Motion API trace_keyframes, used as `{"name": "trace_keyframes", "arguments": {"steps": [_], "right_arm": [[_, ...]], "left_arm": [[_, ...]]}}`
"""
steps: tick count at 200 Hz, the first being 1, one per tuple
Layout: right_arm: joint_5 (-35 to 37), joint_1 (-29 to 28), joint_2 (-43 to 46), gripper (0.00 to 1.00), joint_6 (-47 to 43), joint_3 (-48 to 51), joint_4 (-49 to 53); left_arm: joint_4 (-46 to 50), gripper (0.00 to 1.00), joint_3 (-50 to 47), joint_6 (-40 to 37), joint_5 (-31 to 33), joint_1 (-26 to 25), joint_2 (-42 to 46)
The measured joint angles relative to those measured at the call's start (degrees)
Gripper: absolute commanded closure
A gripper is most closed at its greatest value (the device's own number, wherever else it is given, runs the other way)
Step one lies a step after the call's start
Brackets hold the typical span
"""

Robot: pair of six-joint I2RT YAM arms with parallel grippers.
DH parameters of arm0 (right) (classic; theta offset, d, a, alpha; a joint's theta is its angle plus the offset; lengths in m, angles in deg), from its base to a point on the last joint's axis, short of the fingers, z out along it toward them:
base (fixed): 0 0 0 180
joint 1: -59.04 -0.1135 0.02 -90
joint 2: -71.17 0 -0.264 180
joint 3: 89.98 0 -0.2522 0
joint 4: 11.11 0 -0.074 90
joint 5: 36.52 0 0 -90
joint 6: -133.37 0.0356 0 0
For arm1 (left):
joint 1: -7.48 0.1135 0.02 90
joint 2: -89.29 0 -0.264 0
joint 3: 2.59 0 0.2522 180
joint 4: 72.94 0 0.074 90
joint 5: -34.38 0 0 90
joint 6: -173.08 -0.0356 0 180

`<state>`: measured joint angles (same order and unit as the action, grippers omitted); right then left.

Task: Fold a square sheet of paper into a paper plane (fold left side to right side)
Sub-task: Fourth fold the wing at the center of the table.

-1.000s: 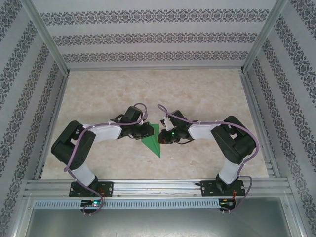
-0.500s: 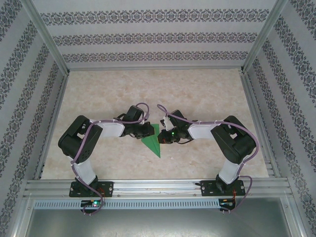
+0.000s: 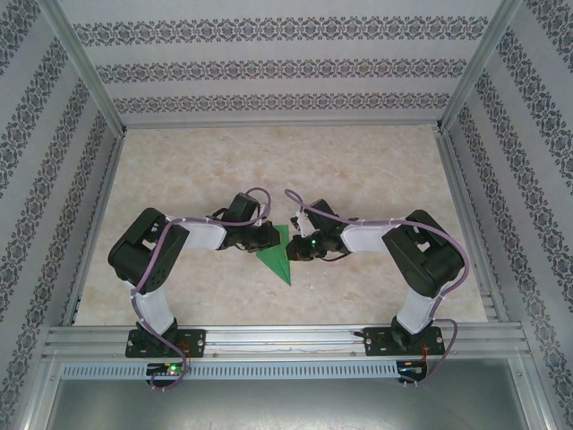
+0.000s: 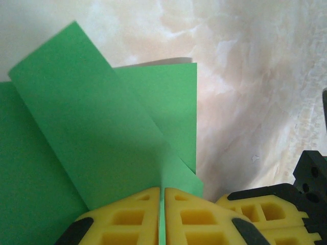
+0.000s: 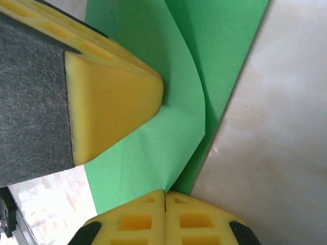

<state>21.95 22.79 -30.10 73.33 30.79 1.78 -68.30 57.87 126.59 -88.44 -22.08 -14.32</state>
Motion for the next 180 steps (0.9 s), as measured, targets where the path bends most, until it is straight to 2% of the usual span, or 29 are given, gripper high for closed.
{"name": "trace_keyframes", "arguments": {"steps": [66,180], "right_arm": [[0.2,0.0,0.0,0.84,0.1,-0.7,1.2],[1.8,0.4,2.2,0.70,1.3,-1.6,4.8]], "left_arm": [[-3.8,0.89,-2.2,0.1,0.0,0.0,0.5],[-4.0,0.89,-2.3,0.1,0.1,0.0,0.6]]}}
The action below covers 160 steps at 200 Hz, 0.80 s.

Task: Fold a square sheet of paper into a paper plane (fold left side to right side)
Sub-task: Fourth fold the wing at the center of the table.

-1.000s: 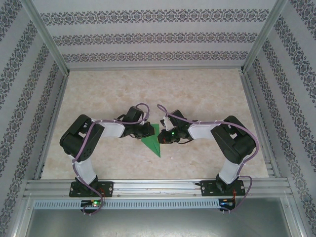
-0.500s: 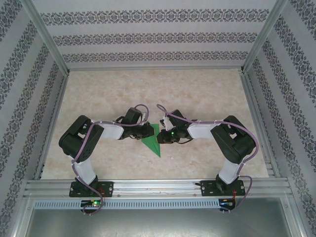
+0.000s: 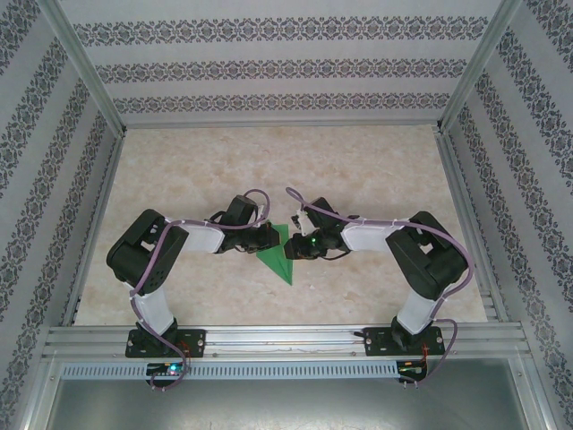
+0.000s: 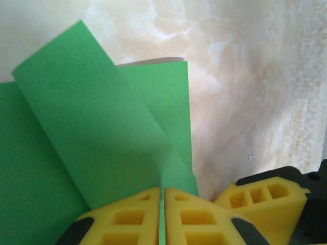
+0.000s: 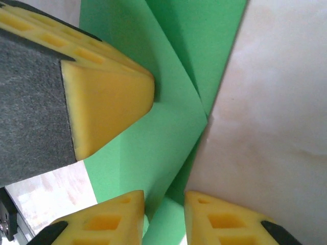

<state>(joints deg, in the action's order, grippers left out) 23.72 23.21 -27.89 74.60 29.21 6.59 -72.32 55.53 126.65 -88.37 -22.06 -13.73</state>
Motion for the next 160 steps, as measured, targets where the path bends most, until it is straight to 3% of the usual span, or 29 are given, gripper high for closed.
{"name": "trace_keyframes", "arguments": {"steps": [97,160], "right_arm": [[-1.3,0.8,4.3,0.62,1.7,2.7,-0.5],[-3.4,-1.9,4.1,0.59,4.1,3.8,-4.1]], "left_arm": [[0.0,0.89,0.0,0.2,0.1,0.0,0.0],[0.0,0.89,0.0,0.2,0.1,0.0,0.0]]}}
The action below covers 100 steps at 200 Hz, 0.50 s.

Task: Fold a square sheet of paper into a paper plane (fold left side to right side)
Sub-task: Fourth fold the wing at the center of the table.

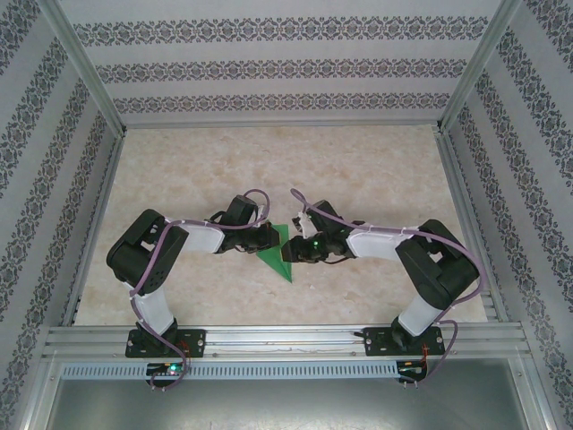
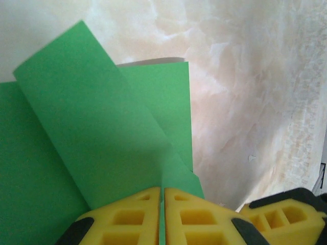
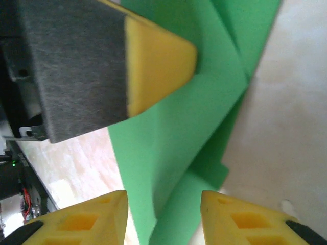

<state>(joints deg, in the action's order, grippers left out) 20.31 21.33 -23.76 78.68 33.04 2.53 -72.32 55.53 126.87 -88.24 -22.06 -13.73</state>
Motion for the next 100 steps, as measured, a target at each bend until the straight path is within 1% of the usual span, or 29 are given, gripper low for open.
{"name": "trace_keyframes", "arguments": {"steps": [50,100], "right_arm": [[-0.3,-1.6,-2.7,0.61,0.8,-0.2,-1.0],[-0.3,-2.2,-4.2,0.69,1.0,-1.1,-1.8]], "left_arm": [[0.0,0.89,0.0,0.0,0.0,0.0,0.0],[0.0,0.89,0.0,0.1,0.1,0.0,0.1]]}}
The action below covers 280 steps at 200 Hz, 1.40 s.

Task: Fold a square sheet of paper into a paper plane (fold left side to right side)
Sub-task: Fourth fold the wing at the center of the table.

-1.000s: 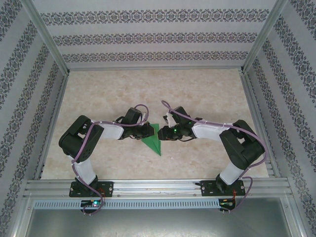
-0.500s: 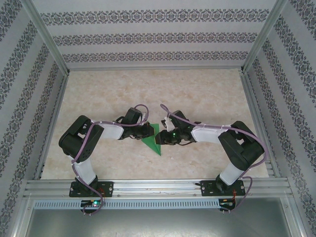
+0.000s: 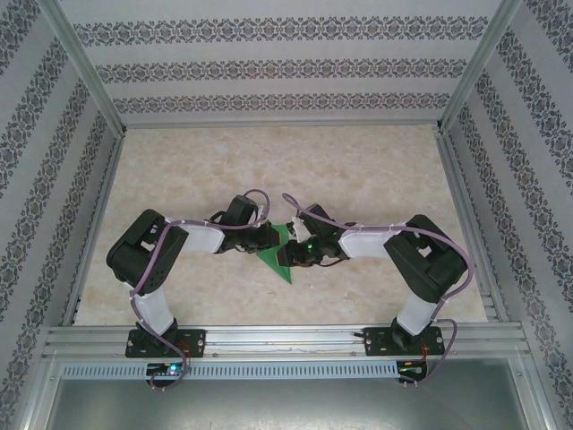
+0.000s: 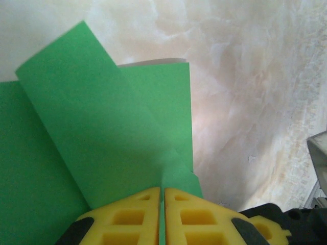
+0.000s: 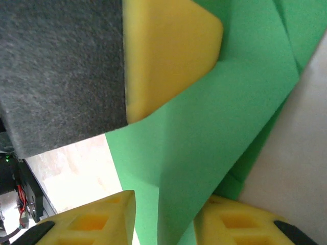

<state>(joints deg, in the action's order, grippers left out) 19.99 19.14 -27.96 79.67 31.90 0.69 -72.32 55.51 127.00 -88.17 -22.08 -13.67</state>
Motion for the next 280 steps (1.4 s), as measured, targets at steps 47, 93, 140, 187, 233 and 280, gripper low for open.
{"name": "trace_keyframes", "arguments": {"steps": [47,93,140,187,233,280], "right_arm": [[-0.3,0.0,-0.4,0.70,0.0,-0.1,-0.3],[-0.4,0.5,2.2,0.62,0.7,0.8,-0.5],[-0.4,2.4,8.1,0.52,1.7,4.0,-0.2],[-0.1,3.7,14.5,0.53,2.1,6.3,2.2],[-1.5,3.9,18.3,0.78,3.0,7.1,3.0],[-4.7,1.9,17.2,0.96,6.6,8.6,-0.5]], "left_arm": [[-0.1,0.89,-0.2,0.0,0.2,0.0,0.1],[-0.2,0.89,-0.2,0.0,0.2,0.0,0.2],[-0.2,0.89,-0.3,0.0,0.6,0.0,0.3],[-0.2,0.89,-0.3,0.0,0.7,0.0,0.4],[-0.2,0.89,-0.3,0.0,0.7,0.0,0.4],[-0.1,0.89,-0.3,0.0,0.7,0.0,0.4]]}}
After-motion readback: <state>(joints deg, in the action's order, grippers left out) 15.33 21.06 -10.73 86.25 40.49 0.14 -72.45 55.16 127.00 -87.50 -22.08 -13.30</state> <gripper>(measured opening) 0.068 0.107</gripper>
